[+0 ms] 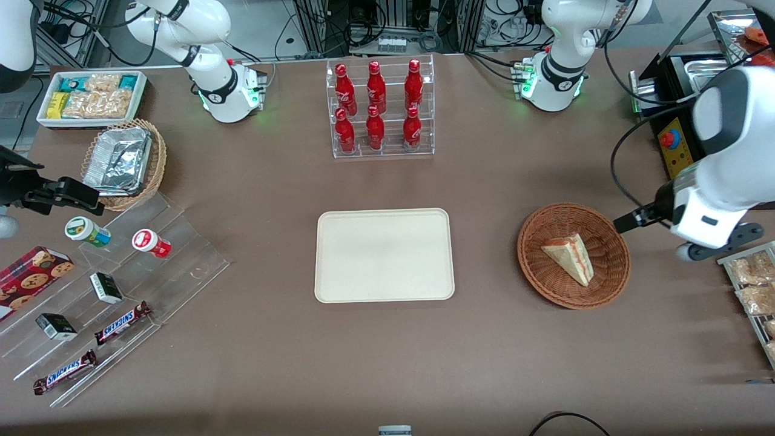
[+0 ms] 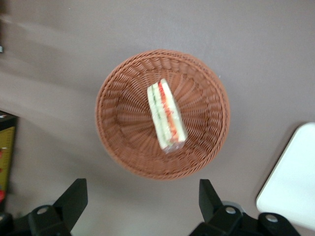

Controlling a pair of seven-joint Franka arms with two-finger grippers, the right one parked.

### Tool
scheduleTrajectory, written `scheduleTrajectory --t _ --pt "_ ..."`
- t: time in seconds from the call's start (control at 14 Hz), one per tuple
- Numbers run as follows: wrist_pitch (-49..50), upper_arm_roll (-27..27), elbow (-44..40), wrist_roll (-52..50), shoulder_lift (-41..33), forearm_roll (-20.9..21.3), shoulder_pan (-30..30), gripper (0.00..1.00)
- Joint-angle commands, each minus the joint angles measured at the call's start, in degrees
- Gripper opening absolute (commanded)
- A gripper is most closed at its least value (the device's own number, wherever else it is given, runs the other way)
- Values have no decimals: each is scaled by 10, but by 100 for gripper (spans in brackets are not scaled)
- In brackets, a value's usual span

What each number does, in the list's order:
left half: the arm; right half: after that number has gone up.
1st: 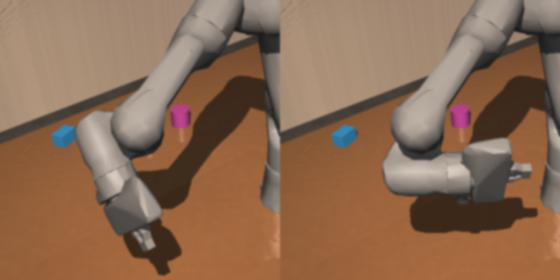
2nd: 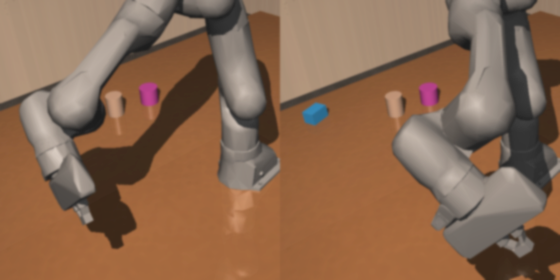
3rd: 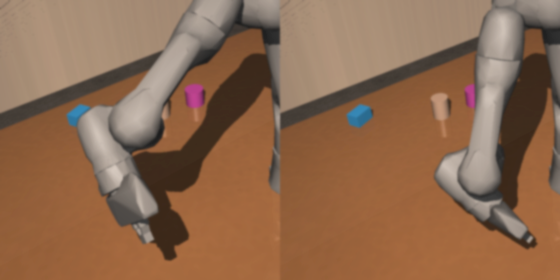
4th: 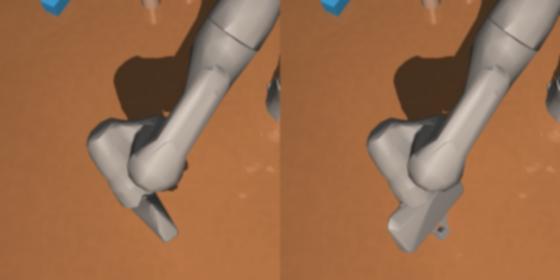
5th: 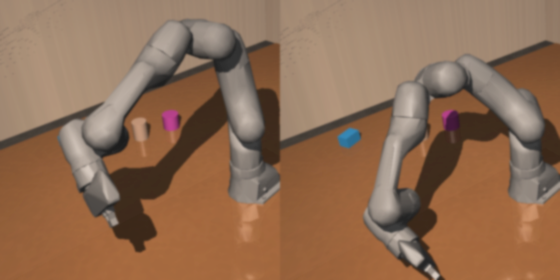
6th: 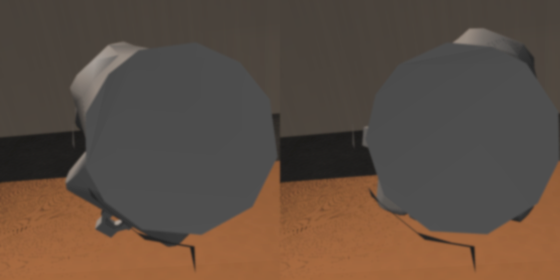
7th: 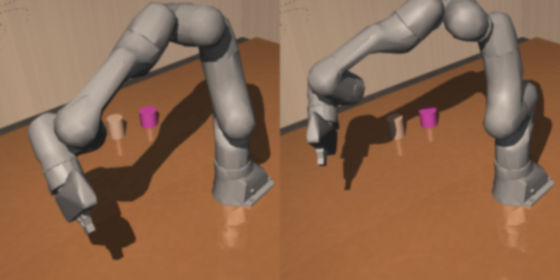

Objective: Place sandwich from basket to tray
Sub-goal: 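Lower the open left gripper around the wrapped sandwich in the basket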

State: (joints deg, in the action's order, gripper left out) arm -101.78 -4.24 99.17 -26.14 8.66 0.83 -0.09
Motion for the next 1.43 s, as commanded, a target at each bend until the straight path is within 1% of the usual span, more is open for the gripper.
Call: scheduleTrajectory --t 0.0,0.07,0.36,0.5,0.64,0.79,0.93,1.21,1.29,1.36 --pt "-75 4 57 -65 -4 -7 11 100" --pt "-104 4 78 -83 -3 -7 13 100" --pt "-193 4 152 -97 -1 -7 13 100" --pt "-242 4 182 -125 7 -7 14 100" --pt "-294 4 214 -152 16 -7 31 100" --pt "-343 4 247 -160 23 -6 32 100" --pt "-371 4 264 -160 30 -5 32 100" --pt "-376 5 264 -163 53 2 33 99" --pt "-378 5 263 -167 58 1 33 87" --pt "-387 5 263 -176 64 2 33 65"
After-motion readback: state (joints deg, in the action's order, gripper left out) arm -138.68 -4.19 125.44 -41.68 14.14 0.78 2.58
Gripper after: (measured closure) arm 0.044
